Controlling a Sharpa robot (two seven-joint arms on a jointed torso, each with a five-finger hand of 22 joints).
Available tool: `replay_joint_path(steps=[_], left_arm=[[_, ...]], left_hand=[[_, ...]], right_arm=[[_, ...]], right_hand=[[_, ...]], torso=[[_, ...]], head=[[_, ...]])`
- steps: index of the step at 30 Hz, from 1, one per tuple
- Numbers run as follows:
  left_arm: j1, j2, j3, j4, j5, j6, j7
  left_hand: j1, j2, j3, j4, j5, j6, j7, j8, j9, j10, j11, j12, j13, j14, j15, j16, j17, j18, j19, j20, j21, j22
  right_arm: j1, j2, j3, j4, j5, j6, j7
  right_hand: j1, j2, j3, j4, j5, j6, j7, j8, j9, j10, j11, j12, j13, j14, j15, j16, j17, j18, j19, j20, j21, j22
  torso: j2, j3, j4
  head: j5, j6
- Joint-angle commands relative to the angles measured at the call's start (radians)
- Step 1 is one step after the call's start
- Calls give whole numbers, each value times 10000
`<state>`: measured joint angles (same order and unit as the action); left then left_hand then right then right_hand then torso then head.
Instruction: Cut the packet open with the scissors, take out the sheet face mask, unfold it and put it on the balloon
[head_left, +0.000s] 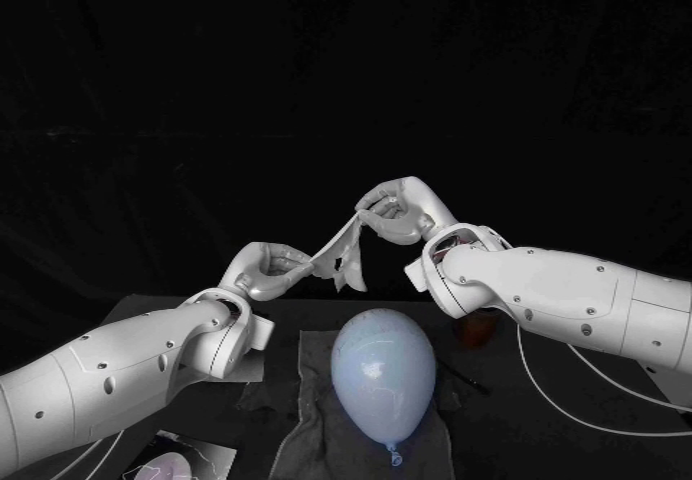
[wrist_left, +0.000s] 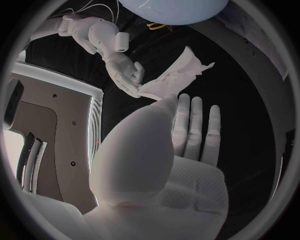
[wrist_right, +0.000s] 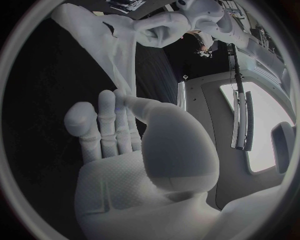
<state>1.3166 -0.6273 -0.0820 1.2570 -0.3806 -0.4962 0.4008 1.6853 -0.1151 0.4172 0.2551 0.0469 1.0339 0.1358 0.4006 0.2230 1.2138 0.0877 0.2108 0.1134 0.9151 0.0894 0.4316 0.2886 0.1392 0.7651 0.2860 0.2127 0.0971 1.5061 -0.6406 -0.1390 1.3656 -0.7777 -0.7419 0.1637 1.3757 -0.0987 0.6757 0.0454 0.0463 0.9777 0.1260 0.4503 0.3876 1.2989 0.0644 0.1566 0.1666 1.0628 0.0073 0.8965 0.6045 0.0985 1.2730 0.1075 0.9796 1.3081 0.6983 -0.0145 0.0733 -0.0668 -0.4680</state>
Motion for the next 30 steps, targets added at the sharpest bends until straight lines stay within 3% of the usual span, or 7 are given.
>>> replay_joint_path(steps=[1,5,9,12,16,30], left_arm=[[213,-98,49,143,60,145,210],[611,-223,66,340,-181,355,89],[951,-241,69,416,-446,615,-90],[1133,-222,69,418,-558,765,-202],[1267,-150,70,317,-629,874,-285],[1495,-189,75,94,-324,854,-238]], left_hand=[[-123,-29,139,-45,21,-93,11,39,1405,54,43,-55,20,41,17,-56,21,127,42,11,49,22],[-218,-73,292,-137,20,-121,17,79,1513,69,38,-46,50,55,12,-50,57,131,46,8,84,38],[-270,-95,376,-195,21,-130,8,99,1570,81,32,-36,70,71,4,-38,81,133,49,7,107,49],[-300,-104,477,-255,23,-152,-5,103,1613,69,36,-40,83,63,3,-40,98,131,39,6,122,56],[-389,-141,674,-370,24,-193,-6,105,1695,41,50,-45,112,36,13,-49,129,131,23,2,160,76],[-807,-215,1306,-756,23,-333,54,117,2007,-82,103,-80,210,19,40,-74,226,184,28,-16,368,188]], right_arm=[[-80,-44,-37,-125,-225,494,-177],[-189,-61,-112,-248,-405,502,-262],[-252,-66,-147,-307,-481,498,-380],[-291,-89,-165,-290,-527,531,-457],[-339,-153,-187,-241,-570,700,-569],[-432,-415,-233,-108,-949,1133,-827]], right_hand=[[93,7,8,-77,23,78,9,45,8,105,-53,33,8,4,-57,8,12,186,-10,-5,26,1061],[90,7,6,-76,23,78,9,44,8,105,-53,32,9,3,-57,8,12,181,3,-5,51,1068],[87,6,4,-76,23,78,9,43,9,106,-53,32,11,4,-57,9,13,182,0,-5,43,1066],[87,6,4,-76,23,78,9,43,9,106,-53,32,11,4,-57,9,13,182,0,-5,43,1066],[86,6,3,-76,23,78,9,43,9,106,-53,32,12,5,-57,9,13,183,-2,-5,37,1064],[79,8,0,-75,23,77,9,40,10,103,-52,28,15,3,-56,8,14,189,-15,-5,8,1056]], torso=[[14,1,20],[-1,8,-12],[-2,12,-4],[-7,15,-17],[7,5,-22],[-1,-1,18]], head=[[22,2],[48,15],[60,29],[68,37],[68,32],[57,39]])
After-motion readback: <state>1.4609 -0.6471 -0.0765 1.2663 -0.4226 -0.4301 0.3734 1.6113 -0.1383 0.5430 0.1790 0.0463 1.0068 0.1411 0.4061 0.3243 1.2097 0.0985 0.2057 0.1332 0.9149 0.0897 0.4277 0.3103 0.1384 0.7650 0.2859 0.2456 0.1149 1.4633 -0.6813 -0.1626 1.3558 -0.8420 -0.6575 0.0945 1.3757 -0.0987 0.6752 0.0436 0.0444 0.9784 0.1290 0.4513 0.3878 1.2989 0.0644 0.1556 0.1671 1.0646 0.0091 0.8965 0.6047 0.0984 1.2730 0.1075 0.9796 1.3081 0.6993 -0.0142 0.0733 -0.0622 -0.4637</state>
